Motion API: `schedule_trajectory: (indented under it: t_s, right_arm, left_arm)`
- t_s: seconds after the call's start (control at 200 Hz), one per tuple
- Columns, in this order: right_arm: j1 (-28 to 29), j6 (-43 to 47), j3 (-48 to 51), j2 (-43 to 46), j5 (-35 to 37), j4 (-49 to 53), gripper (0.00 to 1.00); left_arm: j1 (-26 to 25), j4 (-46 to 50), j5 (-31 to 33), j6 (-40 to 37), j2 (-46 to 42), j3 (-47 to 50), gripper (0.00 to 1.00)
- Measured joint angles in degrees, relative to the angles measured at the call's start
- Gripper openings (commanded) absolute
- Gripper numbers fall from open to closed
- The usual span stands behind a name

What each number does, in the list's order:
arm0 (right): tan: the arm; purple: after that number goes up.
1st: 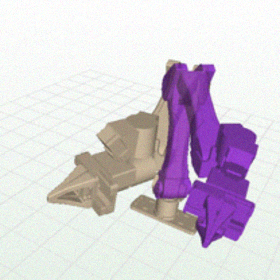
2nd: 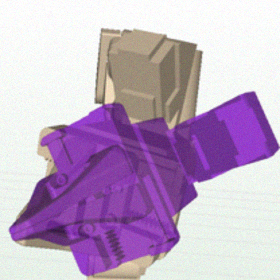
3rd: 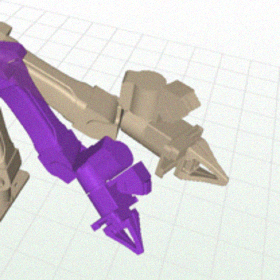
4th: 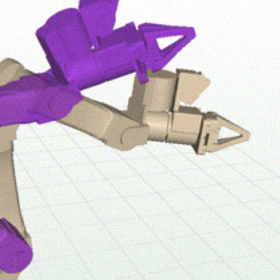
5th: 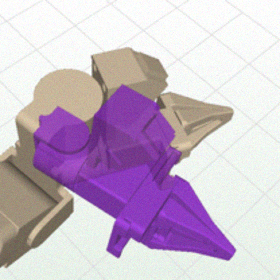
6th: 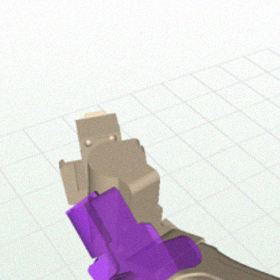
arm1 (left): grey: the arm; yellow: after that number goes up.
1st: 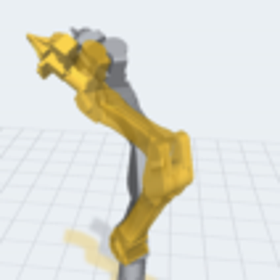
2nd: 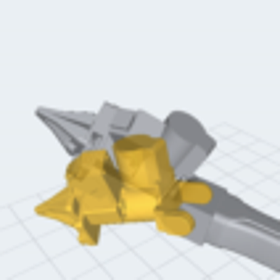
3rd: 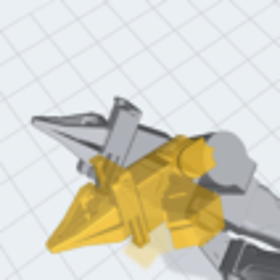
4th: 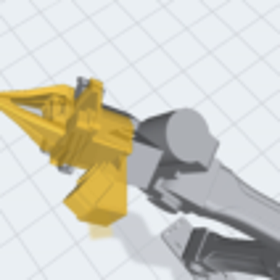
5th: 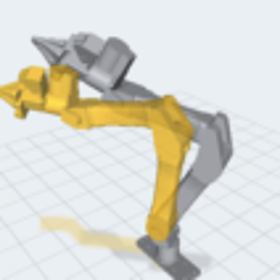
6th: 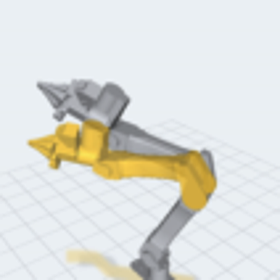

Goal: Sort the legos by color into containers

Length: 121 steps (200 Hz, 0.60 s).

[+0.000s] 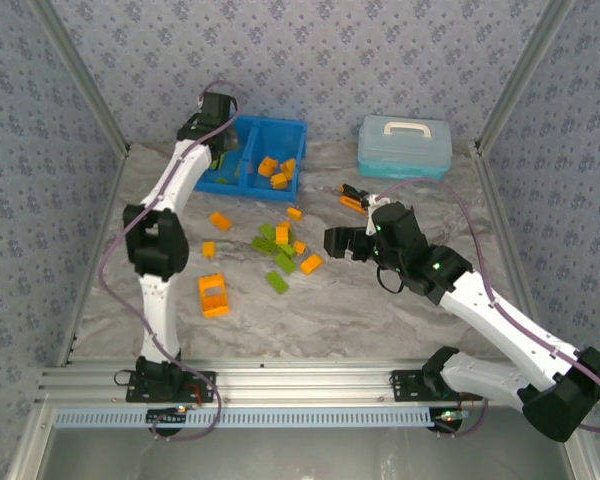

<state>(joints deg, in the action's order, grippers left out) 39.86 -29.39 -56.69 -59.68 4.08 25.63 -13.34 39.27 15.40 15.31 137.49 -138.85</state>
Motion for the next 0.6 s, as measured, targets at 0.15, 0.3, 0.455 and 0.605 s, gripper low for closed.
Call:
schedule_trajectory:
  t_s: [0.15, 0.3, 0.455, 0.605]
  right_arm:
    - [0.17, 0.00, -0.50, 0.02, 0.04, 0.76, 1.00]
    - [0.31, -0.02, -0.55, 0.11, 0.20, 1.25, 1.00]
    - [0.83, -0.04, -0.61, 0.42, 0.20, 1.38, 1.00]
    - [1.07, -0.04, -0.81, 0.44, 0.22, 1.62, 1.00]
  left_arm:
    - [1.62, 3.21, -2.12, -1.97, 7.10, -6.51, 0.38]
    - [2.32, 5.42, -3.28, -2.25, 8.90, -6.49, 0.43]
    - [2.29, 5.95, -4.20, -2.10, 8.87, -6.47, 0.55]
    - [2.19, 6.34, -4.76, -1.88, 7.82, -6.08, 0.58]
